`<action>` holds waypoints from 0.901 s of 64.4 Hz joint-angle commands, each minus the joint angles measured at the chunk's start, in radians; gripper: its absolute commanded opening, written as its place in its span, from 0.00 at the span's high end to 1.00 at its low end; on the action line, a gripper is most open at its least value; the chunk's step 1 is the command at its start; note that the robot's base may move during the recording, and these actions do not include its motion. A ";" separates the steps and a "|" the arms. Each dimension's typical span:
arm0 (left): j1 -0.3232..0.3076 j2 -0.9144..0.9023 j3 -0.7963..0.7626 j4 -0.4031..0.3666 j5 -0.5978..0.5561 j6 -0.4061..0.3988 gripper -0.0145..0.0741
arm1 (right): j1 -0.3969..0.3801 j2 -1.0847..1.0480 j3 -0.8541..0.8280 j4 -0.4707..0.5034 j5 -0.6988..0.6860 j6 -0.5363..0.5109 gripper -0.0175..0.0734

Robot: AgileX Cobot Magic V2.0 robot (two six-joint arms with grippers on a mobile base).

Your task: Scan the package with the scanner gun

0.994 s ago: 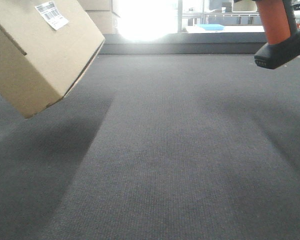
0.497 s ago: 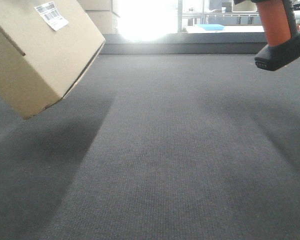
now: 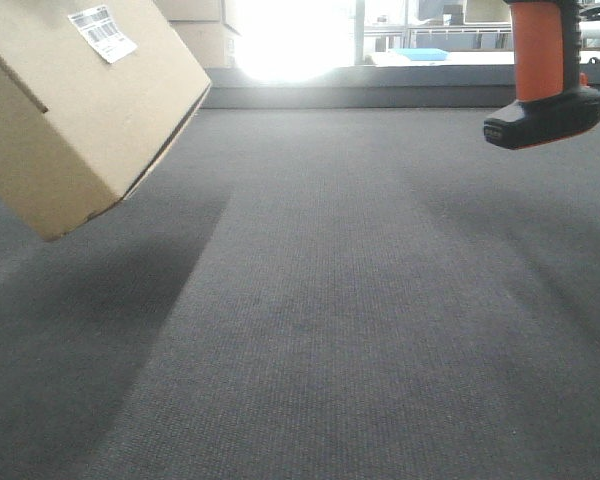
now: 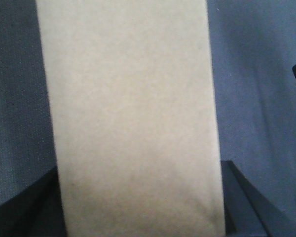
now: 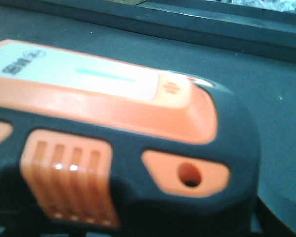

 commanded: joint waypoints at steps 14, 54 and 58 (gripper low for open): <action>0.000 -0.013 -0.003 -0.016 -0.003 -0.004 0.96 | -0.022 -0.017 0.035 0.183 -0.173 -0.010 0.98; 0.000 -0.013 -0.003 -0.016 -0.003 -0.004 0.96 | -0.022 0.017 0.290 0.121 -0.608 0.117 0.98; 0.000 -0.013 -0.003 -0.016 -0.003 -0.004 0.96 | -0.022 0.035 0.290 0.079 -0.618 0.144 0.98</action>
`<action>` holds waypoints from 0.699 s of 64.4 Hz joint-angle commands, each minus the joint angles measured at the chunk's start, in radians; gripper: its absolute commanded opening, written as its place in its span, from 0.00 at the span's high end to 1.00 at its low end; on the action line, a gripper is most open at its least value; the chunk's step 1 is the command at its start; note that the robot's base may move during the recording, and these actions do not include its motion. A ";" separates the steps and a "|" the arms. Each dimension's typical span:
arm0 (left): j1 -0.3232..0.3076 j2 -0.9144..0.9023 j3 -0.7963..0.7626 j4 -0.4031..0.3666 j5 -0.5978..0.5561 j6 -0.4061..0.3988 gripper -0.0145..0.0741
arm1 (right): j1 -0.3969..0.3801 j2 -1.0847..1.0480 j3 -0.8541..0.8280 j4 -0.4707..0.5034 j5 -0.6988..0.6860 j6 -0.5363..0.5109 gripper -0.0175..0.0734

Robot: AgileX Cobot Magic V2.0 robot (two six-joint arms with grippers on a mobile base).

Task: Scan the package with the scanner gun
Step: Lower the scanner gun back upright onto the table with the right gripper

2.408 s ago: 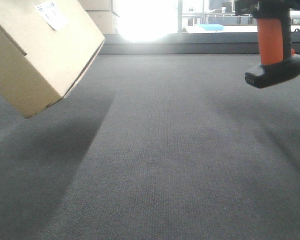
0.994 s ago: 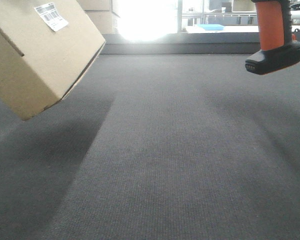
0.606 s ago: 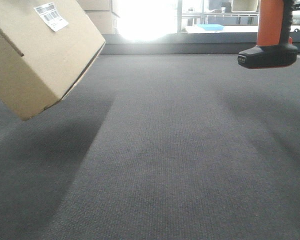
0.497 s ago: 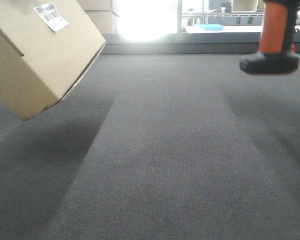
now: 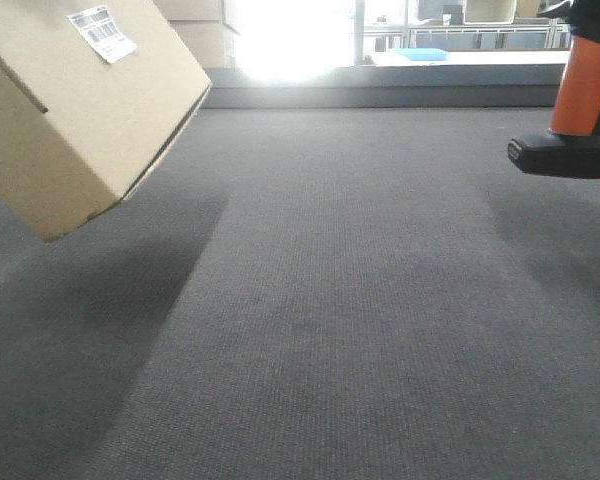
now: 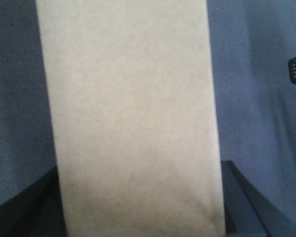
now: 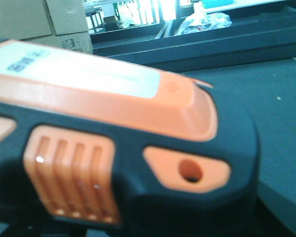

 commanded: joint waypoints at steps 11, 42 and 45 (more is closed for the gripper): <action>0.000 -0.013 -0.003 -0.016 -0.003 -0.004 0.96 | -0.004 0.070 0.000 -0.080 -0.131 0.045 0.98; 0.000 -0.013 -0.003 -0.016 -0.003 -0.004 0.96 | -0.004 0.193 0.000 -0.080 -0.206 0.047 0.98; 0.000 -0.013 -0.003 -0.016 -0.003 -0.004 0.96 | -0.004 0.200 0.000 -0.080 -0.206 0.047 0.98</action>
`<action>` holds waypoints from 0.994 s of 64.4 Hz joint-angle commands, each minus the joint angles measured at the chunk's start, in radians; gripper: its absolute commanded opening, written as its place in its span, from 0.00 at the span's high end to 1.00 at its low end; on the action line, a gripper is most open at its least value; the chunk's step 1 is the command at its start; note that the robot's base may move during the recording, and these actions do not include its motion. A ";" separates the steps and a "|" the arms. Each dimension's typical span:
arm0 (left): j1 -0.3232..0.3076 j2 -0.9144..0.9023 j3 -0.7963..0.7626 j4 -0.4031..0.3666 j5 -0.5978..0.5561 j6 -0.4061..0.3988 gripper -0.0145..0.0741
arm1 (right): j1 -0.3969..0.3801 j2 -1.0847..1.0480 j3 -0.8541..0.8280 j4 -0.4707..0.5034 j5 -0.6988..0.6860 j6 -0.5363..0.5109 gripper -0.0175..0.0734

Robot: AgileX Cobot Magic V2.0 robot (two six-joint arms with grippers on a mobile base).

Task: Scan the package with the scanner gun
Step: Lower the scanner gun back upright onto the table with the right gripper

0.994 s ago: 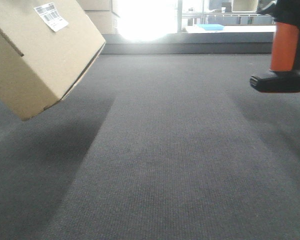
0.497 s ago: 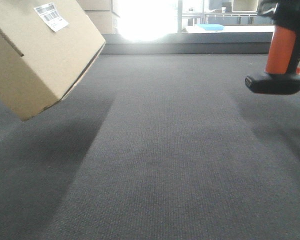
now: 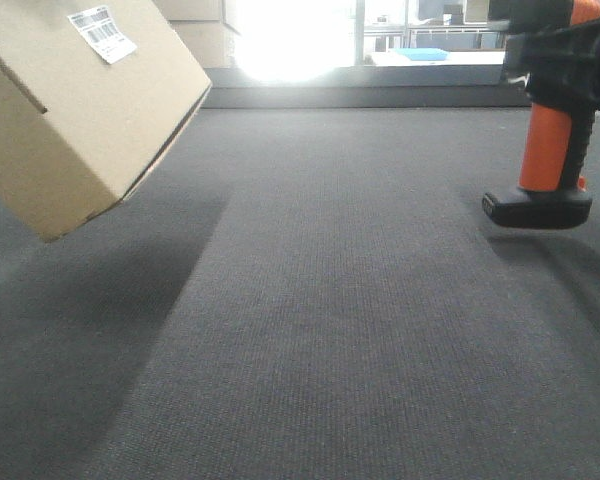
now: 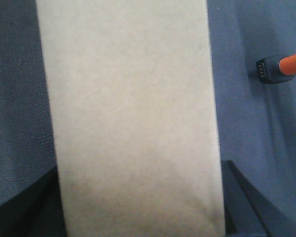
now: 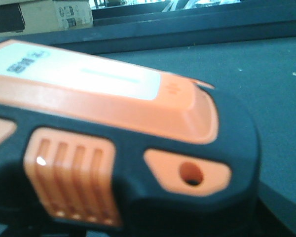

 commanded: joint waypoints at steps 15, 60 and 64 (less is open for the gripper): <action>0.000 -0.013 -0.003 -0.016 -0.004 -0.004 0.96 | -0.004 0.035 -0.005 -0.008 -0.062 0.003 0.98; 0.000 -0.013 -0.003 -0.016 0.005 -0.004 0.96 | -0.004 0.047 -0.005 -0.039 -0.012 0.003 0.28; 0.000 -0.013 -0.003 -0.016 0.005 -0.004 0.96 | -0.004 0.047 -0.005 -0.039 -0.012 0.003 0.25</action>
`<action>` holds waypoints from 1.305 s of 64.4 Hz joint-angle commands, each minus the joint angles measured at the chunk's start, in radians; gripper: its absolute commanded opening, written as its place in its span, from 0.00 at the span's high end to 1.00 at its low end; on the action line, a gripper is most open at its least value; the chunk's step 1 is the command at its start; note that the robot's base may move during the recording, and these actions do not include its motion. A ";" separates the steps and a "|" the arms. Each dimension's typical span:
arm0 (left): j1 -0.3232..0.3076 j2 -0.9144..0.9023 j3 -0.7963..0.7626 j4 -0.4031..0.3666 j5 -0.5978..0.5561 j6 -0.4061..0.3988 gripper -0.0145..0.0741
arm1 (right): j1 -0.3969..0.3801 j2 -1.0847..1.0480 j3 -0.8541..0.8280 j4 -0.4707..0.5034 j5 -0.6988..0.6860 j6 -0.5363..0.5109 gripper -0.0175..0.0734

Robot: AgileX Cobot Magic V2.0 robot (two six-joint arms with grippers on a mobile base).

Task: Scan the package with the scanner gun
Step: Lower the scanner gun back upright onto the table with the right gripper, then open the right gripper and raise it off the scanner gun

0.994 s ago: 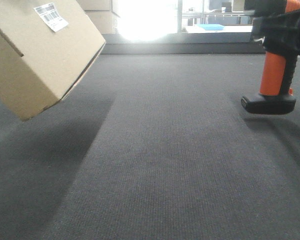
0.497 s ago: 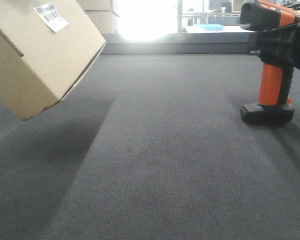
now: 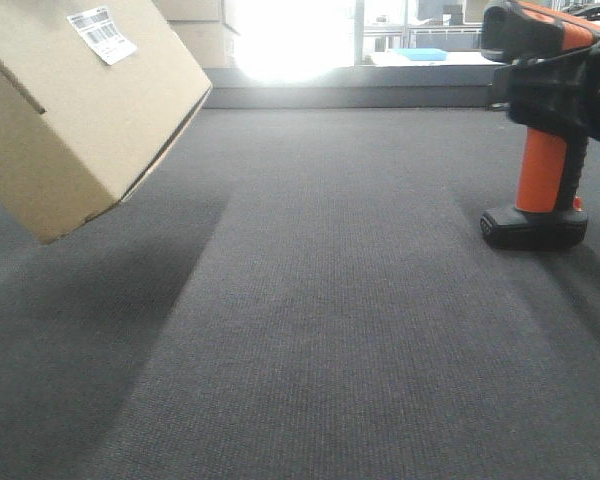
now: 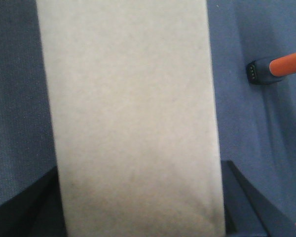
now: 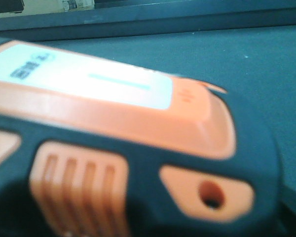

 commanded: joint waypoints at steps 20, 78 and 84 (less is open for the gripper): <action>0.000 -0.013 -0.003 -0.043 -0.001 -0.004 0.96 | -0.004 -0.002 -0.005 -0.012 0.035 -0.001 0.25; 0.000 0.052 -0.226 0.197 0.076 -0.065 0.96 | -0.004 -0.373 0.012 -0.012 0.545 -0.020 0.25; 0.000 0.087 -0.274 0.270 0.076 -0.065 0.96 | -0.004 -0.426 0.026 -0.028 0.600 -0.020 0.30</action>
